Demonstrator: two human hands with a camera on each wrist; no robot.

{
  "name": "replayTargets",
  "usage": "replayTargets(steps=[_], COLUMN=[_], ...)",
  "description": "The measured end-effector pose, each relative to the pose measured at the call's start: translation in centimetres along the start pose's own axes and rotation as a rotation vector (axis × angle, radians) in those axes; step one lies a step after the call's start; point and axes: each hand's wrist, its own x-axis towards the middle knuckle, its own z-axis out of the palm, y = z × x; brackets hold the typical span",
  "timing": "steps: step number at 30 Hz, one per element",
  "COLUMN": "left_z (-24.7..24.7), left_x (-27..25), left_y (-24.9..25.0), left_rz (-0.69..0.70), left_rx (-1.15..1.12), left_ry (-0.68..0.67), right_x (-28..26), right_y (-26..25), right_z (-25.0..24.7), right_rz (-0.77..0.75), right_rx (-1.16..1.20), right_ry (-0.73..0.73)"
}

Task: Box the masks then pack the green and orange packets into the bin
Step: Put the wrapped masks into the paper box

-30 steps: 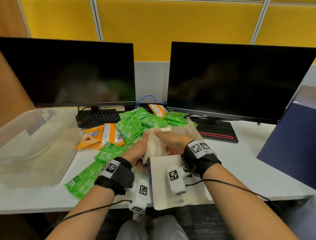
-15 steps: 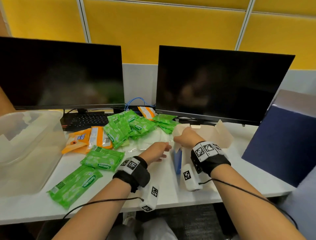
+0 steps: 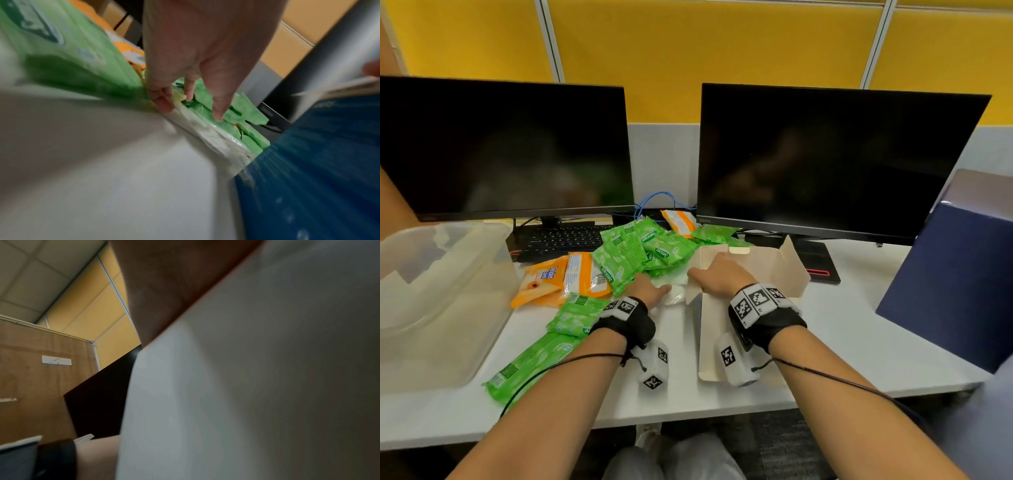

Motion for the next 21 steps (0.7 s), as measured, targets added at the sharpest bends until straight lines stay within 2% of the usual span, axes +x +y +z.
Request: replayTargets(steps=[3,6,8,11,15,17,21], left_z=[-0.4,-0.1,-0.7,-3.2,-7.7,-8.5,-6.4], left_x=[0.7,1.0,-0.3,-3.4,-7.0,-8.6,-10.8], left_y=[-0.1,-0.3,0.7,3.8,7.6,8.9,11.2], left_rz=[-0.073,-0.062,-0.02,0.063,0.288,0.379,0.51], left_rx=[-0.179,-0.365,-0.57,-0.956,-1.263,-1.365,-1.216], left_ry=[0.003,0.124,0.209,0.263,0.473,0.428,0.102], right_x=[0.1,0.3,0.5,0.7,0.7,0.5,0.9], right_y=[0.2,0.4,0.5,0.6,0.4,0.6,1.4], right_z=[0.0,0.1,0.2,0.0,-1.1,-1.7,-2.2], right_rz=[-0.013,-0.015,-0.018,-0.014,0.006,0.062,0.147], right_rx=[-0.005,-0.014,-0.031,0.013,0.154,0.299,0.617], right_ry=[0.012,0.028,0.036,0.019,-0.053,-0.081,-0.133])
